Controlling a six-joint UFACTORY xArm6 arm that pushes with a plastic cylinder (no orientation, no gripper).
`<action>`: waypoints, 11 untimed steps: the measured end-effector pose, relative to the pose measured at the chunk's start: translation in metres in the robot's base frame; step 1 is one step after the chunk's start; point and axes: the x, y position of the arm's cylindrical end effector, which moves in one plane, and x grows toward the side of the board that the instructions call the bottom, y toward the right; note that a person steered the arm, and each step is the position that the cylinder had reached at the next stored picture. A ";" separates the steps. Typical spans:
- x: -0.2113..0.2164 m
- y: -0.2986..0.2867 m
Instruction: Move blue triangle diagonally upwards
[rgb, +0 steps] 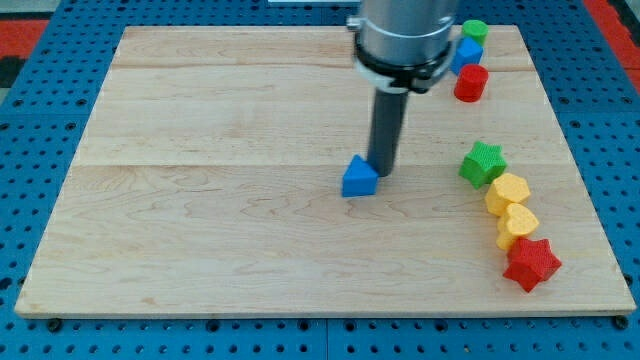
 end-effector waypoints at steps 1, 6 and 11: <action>0.013 -0.034; 0.018 -0.086; -0.148 -0.028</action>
